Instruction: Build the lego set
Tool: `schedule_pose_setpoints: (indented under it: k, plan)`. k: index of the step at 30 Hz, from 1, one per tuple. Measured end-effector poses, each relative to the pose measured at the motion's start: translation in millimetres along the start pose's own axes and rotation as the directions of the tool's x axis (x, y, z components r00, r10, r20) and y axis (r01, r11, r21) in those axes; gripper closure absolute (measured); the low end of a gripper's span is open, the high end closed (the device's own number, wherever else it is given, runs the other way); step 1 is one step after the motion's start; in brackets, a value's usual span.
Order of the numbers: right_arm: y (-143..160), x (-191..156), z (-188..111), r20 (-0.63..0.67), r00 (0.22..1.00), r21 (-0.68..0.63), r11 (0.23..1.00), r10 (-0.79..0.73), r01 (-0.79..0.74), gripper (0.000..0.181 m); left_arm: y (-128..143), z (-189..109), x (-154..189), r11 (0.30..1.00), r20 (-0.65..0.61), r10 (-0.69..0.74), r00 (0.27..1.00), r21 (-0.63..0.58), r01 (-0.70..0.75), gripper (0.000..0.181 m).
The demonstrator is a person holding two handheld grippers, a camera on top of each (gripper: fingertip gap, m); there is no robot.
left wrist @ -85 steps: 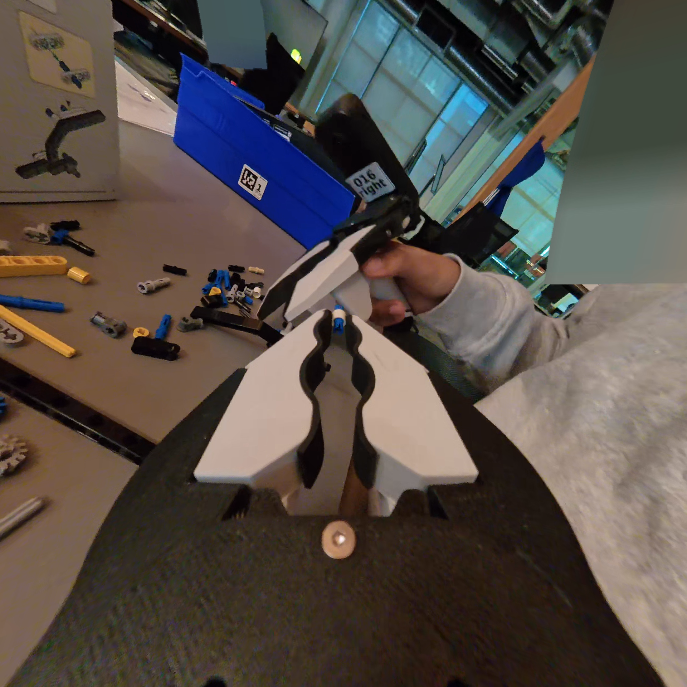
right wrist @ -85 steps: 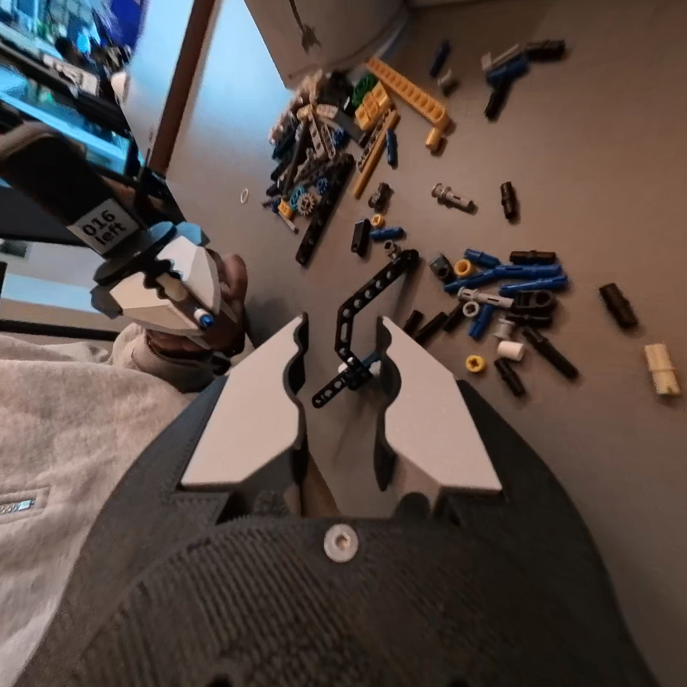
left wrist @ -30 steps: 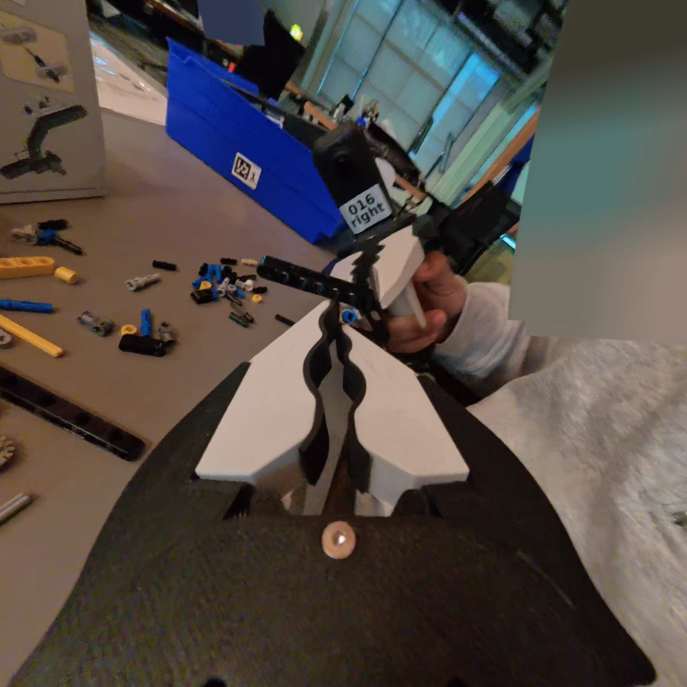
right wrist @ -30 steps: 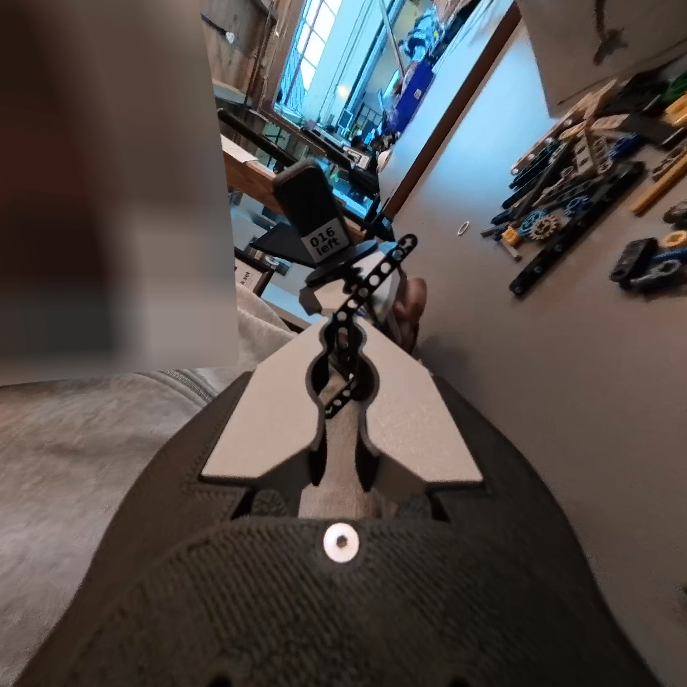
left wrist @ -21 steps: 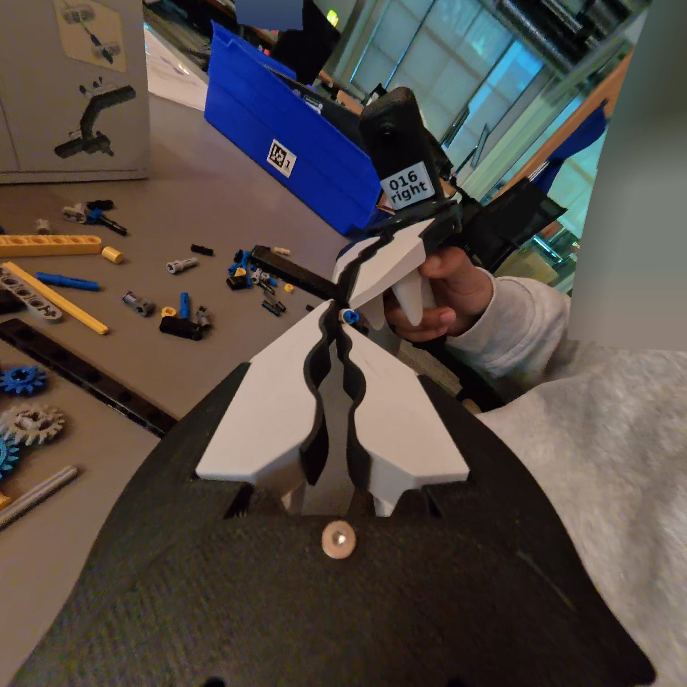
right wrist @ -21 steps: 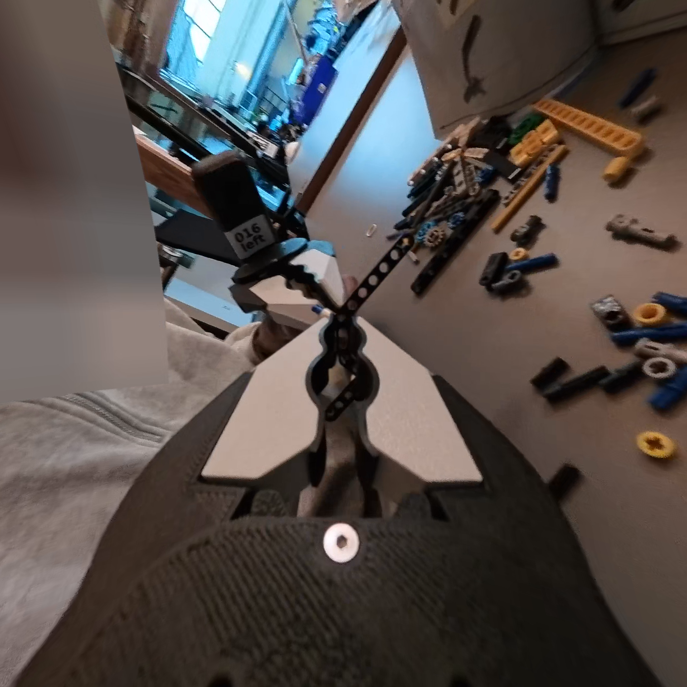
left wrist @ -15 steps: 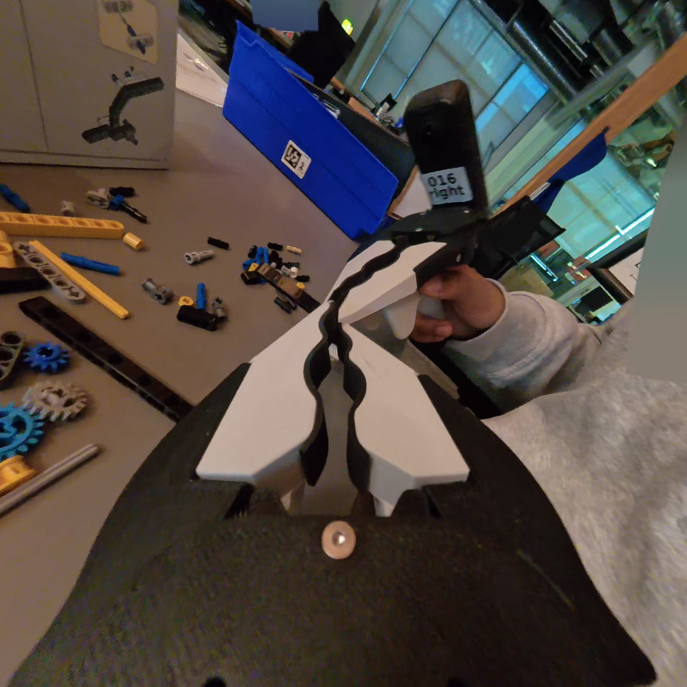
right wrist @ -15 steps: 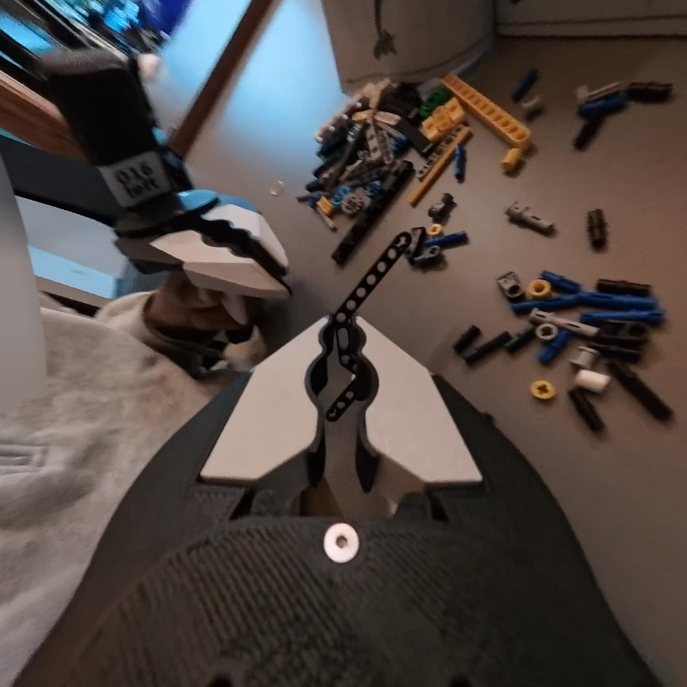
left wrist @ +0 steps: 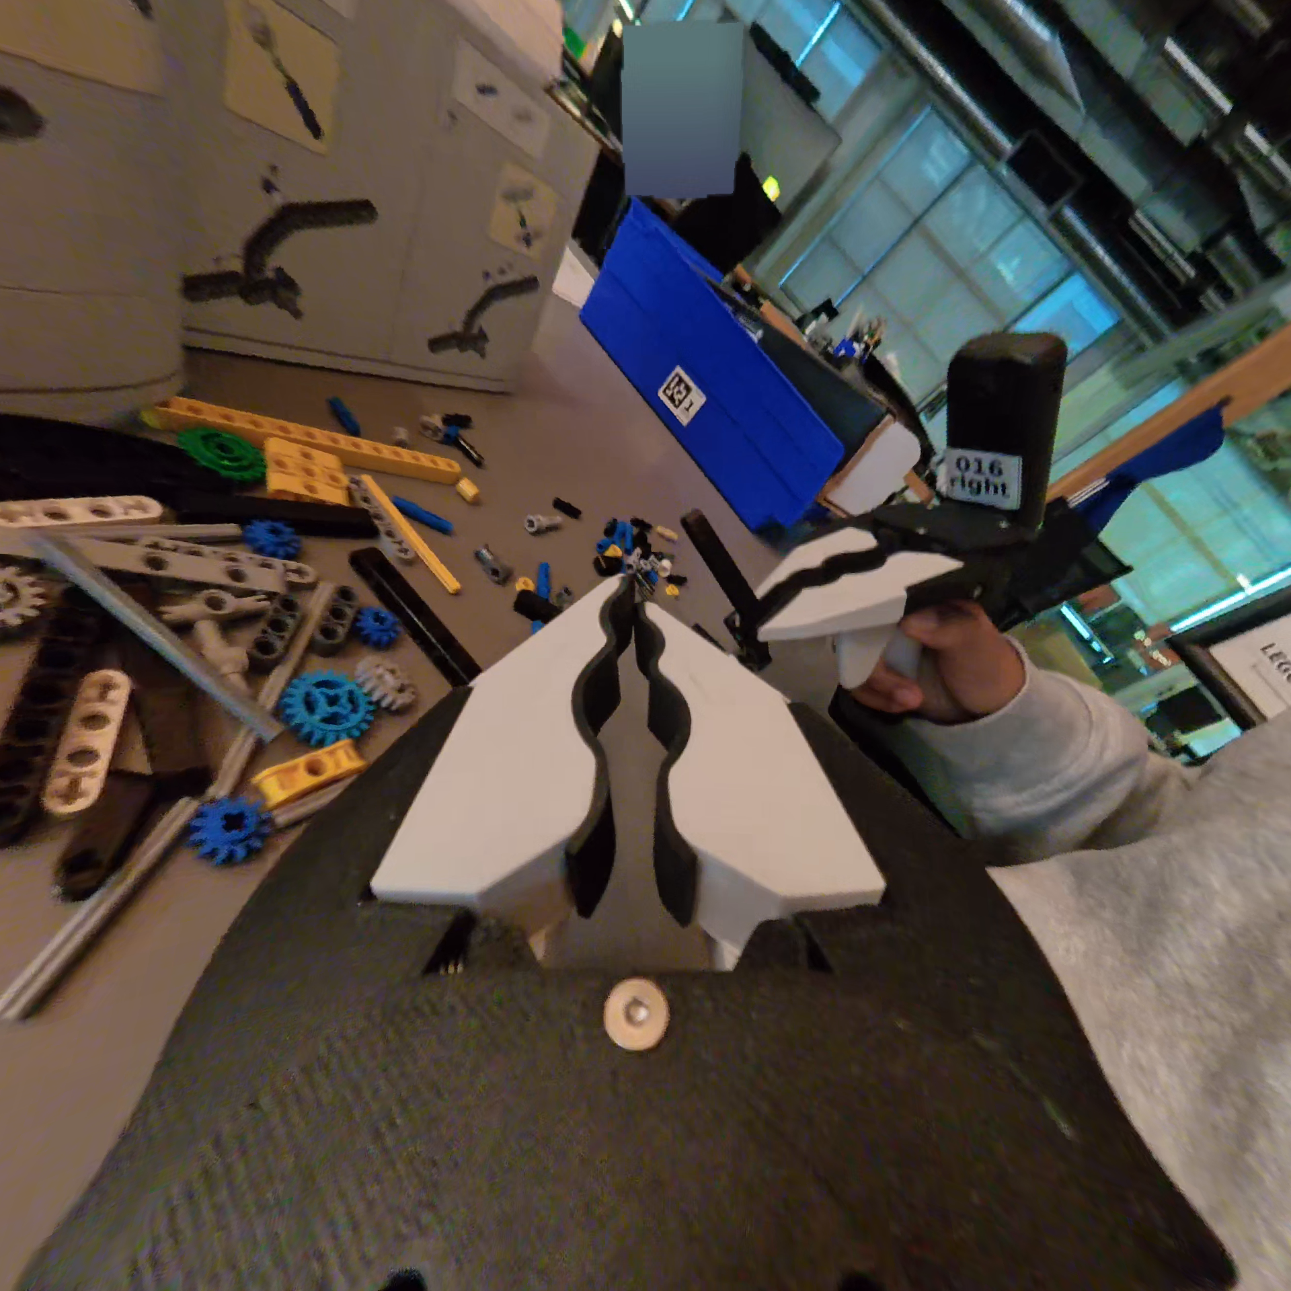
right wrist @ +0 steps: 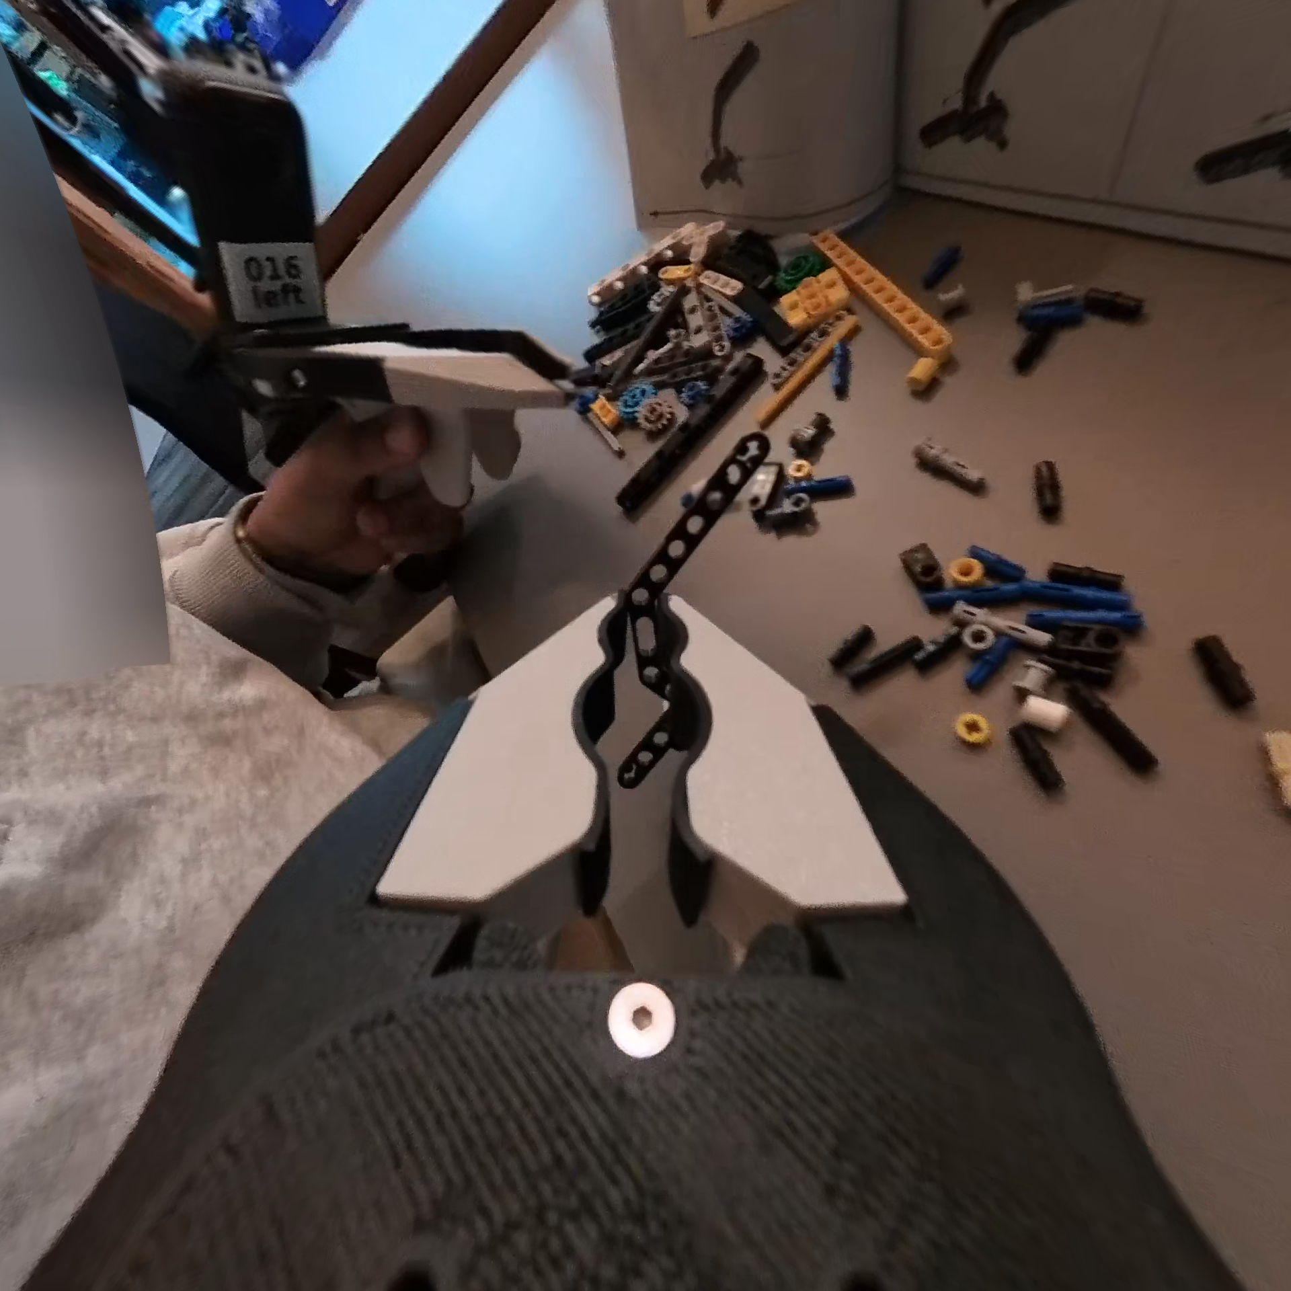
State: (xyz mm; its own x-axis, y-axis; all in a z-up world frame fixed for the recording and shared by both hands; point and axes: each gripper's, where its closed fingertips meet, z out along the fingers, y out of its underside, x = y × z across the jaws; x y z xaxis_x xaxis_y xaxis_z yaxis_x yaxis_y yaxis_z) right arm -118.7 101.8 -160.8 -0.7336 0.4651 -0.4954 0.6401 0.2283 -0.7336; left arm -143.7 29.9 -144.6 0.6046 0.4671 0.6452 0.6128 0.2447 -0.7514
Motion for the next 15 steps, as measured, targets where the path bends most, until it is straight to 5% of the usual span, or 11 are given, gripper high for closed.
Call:
schedule_pose_setpoints:
  k: [8,12,15]
  plan:
    - [-19.9,-31.2,21.0,0.119,0.992,0.147,0.989,-0.033,0.016,0.176,12.0,9.8,28.1,0.998,-0.174,-0.066,0.982,-0.035,0.061,0.165]
    - [-21.5,-19.6,14.5,0.079,0.997,0.164,0.986,-0.001,-0.012,0.176,17.1,12.3,18.1,0.998,-0.079,0.01,0.997,-0.065,-0.015,0.164]
    - [-4.6,-1.1,9.2,0.005,0.999,0.059,0.997,0.04,-0.04,0.176,14.3,9.8,3.7,0.988,0.035,0.115,0.993,-0.105,-0.111,0.162]
